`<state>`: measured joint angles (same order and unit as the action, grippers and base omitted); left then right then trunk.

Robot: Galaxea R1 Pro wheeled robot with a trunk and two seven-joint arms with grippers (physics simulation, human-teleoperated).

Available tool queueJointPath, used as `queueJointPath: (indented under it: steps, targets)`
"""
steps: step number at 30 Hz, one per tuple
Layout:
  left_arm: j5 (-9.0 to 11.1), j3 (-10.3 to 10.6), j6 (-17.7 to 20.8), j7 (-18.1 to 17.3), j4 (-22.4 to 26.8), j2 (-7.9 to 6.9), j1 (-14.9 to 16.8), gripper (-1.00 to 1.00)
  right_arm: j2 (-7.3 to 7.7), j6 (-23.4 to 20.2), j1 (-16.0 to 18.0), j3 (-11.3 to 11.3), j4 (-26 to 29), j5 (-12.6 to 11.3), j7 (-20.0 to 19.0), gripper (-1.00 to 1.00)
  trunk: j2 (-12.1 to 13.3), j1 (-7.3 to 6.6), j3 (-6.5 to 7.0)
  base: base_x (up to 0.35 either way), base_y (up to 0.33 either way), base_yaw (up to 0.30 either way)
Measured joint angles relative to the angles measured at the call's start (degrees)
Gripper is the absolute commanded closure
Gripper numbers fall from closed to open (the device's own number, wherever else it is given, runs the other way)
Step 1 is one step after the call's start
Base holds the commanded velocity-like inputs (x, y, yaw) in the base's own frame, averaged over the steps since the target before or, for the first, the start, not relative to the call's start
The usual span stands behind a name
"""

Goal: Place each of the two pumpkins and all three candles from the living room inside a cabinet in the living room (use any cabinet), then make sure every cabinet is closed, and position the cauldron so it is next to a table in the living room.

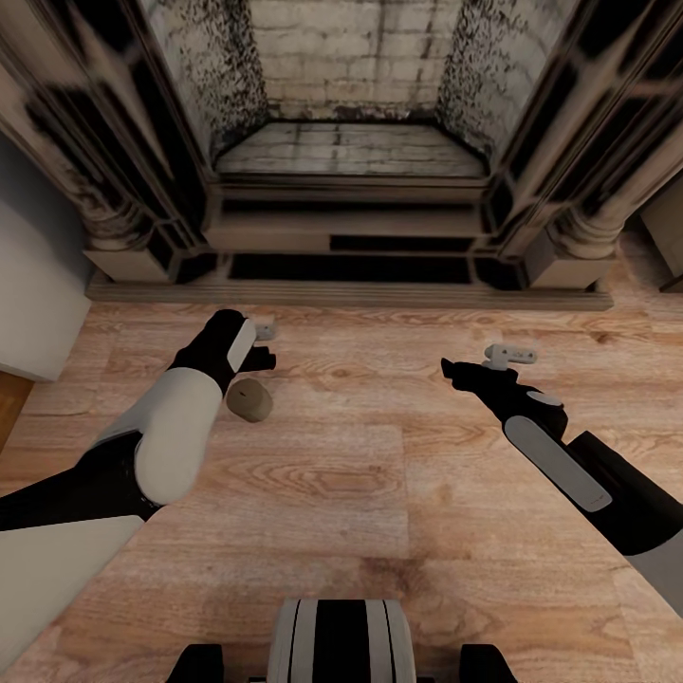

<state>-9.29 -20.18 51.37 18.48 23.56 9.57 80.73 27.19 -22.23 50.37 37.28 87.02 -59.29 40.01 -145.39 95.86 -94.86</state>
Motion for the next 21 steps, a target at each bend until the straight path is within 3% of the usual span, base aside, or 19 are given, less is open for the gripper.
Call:
queueJointPath:
  steps: [15, 21]
  targets:
    - [-0.1, 0.1, 0.0, -0.2, 0.1, -1.78, 0.0, -1.0, -0.06, 0.0, 0.0, 0.2, -0.1, 0.0, 0.0, -1.0, 0.0, 0.0, 0.0, 0.0, 0.0, 0.0]
    - [-0.1, 0.1, 0.0, -0.1, 0.1, -2.35, 0.0, -1.0, -0.08, 0.0, 0.0, 0.1, 0.0, 0.0, 0.0, -1.0, -0.1, 0.16, -1.32, 0.0, 0.0, 0.0]
